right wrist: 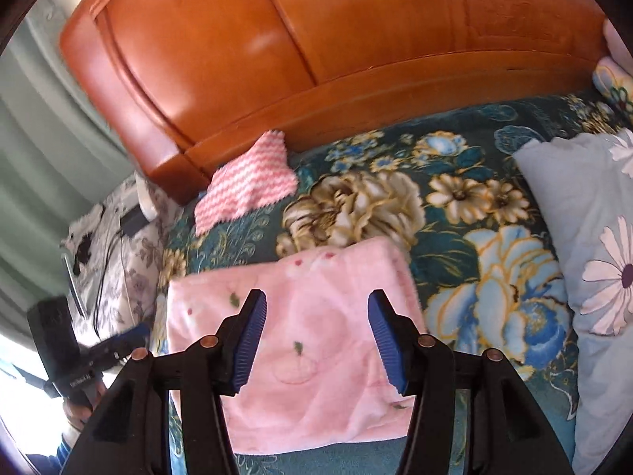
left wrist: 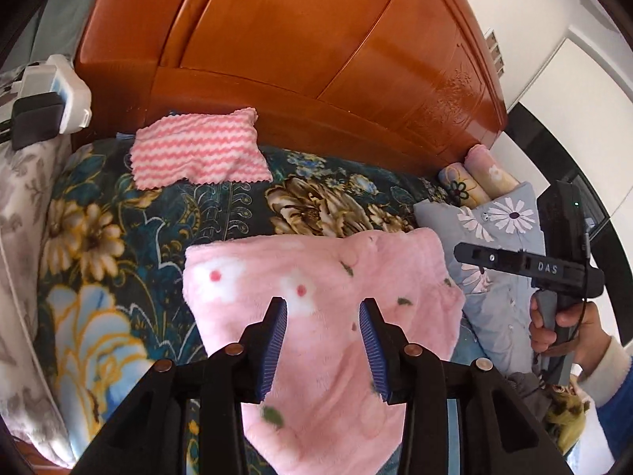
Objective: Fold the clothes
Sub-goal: 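Lower the bundle onto the bedspread by the headboard and open both grippers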
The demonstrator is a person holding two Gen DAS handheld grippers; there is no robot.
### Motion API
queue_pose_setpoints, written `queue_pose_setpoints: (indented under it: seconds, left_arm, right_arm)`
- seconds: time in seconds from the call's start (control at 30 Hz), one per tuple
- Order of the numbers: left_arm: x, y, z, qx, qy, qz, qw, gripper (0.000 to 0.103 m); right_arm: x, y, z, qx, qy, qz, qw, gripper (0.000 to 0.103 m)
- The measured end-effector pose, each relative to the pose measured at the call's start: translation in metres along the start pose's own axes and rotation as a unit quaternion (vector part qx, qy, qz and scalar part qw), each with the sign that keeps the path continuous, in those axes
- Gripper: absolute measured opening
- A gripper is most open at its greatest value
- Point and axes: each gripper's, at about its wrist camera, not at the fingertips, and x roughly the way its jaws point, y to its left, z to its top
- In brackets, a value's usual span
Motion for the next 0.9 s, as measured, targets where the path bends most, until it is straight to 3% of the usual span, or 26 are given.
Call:
queue_pose_setpoints:
  seconds: [0.1,0.27,0.37,0.53,0.63,0.73,0.77,0.9]
  left_arm:
    - [0.033,0.004,0.007,0.006,0.036,0.037,0.9987,0.042]
    - [0.063,0.021,-0.002,-0.003,0.073,0.057,0.9957,0.042]
    - [0.053,0.014,-0.002,0.0,0.07,0.058,0.9959,0.042]
    - [0.011,-0.008,-0.024,-0.02,0.041,0.055,0.9975,0.043]
    - [-0.011,-0.02,-0.052,-0.042,0.025,0.071,0.9963,0.052]
    - [-0.021,-0.031,-0.086,-0.049,0.019,0.114,0.992,0.066]
    - [-0.022,-0.033,-0.097,-0.049,0.022,0.132,0.9899,0.071]
    - [-0.021,-0.033,-0.136,-0.074,0.03,0.19,0.9786,0.083]
  right_arm:
    - [0.034,0.012,-0.005,-0.028,0.021,-0.018,0.999,0.055]
    - [0.068,-0.023,-0.011,0.061,0.01,-0.055,0.997,0.055]
    - [0.076,-0.033,-0.017,0.087,0.021,-0.066,0.994,0.055]
    - [0.042,-0.011,-0.034,0.069,-0.012,-0.042,0.997,0.055]
    - [0.023,0.001,-0.067,0.058,-0.023,-0.053,0.997,0.055]
    - [0.015,0.01,-0.11,0.048,-0.021,-0.077,0.996,0.057]
    - [0.015,0.013,-0.126,0.041,-0.017,-0.089,0.995,0.066]
    - [0.014,0.021,-0.188,0.046,-0.042,-0.107,0.992,0.079]
